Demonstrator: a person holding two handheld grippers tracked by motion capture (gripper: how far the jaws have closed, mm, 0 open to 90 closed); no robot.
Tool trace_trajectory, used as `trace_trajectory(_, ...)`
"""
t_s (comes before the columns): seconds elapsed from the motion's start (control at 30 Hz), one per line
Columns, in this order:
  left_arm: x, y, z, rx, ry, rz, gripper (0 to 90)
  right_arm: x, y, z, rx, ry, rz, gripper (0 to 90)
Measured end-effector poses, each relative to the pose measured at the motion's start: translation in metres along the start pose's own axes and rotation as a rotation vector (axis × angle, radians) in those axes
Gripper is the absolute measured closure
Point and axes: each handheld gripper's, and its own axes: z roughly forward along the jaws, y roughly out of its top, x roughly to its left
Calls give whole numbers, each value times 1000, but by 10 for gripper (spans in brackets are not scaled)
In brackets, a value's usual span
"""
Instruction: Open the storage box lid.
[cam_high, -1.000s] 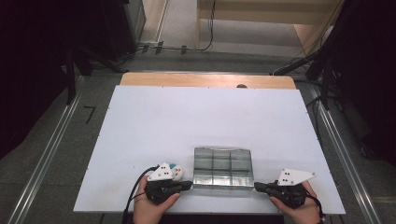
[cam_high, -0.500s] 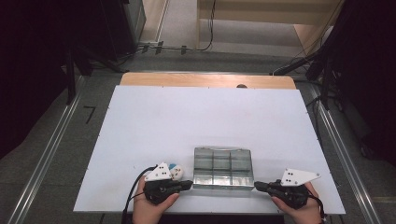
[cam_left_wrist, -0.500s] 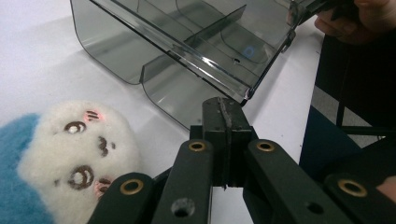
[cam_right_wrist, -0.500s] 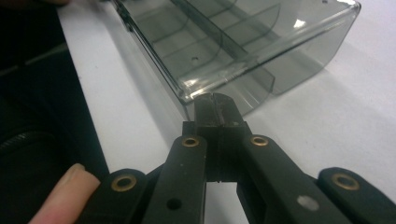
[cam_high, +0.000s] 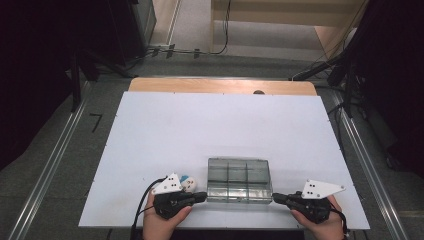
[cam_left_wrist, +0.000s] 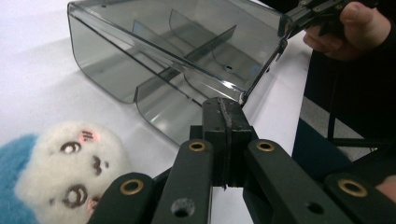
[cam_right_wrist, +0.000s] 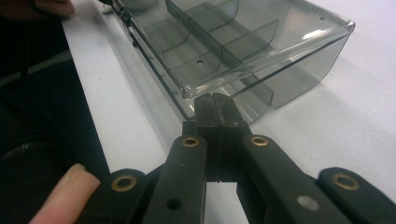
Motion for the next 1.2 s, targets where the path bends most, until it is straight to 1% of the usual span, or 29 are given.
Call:
trace_trajectory(0.07, 1, 2, 0, -15, -8, -4, 900, 0, 1, -1, -12, -2, 3, 879)
trace_trajectory(0.17, 1, 8, 0, -27, -10, 10, 900, 1, 5, -2, -30, -5, 2, 879)
trace_trajectory(0.27, 2, 14, 0, -39, -2, 31, 900, -1, 8, -3, -57, -3, 15, 879)
trace_trajectory(0.37, 3, 20, -2, -53, 7, 33, 855, -2, 13, -4, -79, -10, 30, 879)
trace_trajectory(0.43, 3, 23, -3, -65, 14, 42, 852, -2, 16, -5, -87, -19, 29, 879)
trace_trajectory(0.53, 4, 30, -3, -62, 21, 60, 839, -3, 21, -5, -98, -29, 28, 879)
trace_trajectory(0.63, 5, 35, -1, -68, 20, 70, 818, -4, 25, -6, -111, -40, 34, 879)
trace_trajectory(0.7, 6, 36, 0, -69, 19, 68, 798, -5, 28, -6, -114, -47, 31, 879)
trace_trajectory(0.77, 5, 36, 0, -69, 18, 68, 744, -6, 30, -6, -119, -54, 30, 879)
trace_trajectory(0.83, 5, 36, -1, -63, 26, 69, 671, -7, 33, -7, -122, -57, 32, 879)
trace_trajectory(0.9, 6, 36, -3, -72, 42, 65, 582, -8, 35, -7, -128, -59, 36, 879)
trace_trajectory(0.97, 9, 37, -5, -89, 54, 51, 502, -9, 37, -7, -133, -65, 36, 879)
trace_trajectory(1.03, 11, 39, -6, -102, 75, 41, 416, -10, 40, -8, -139, -70, 39, 879)
trace_trajectory(1.1, 13, 43, -7, -105, 108, 45, 311, -12, 43, -8, -146, -73, 40, 879)
trace_trajectory(1.2, 14, 50, -5, -116, 151, 49, 179, -14, 47, -7, -151, -76, 45, 879)
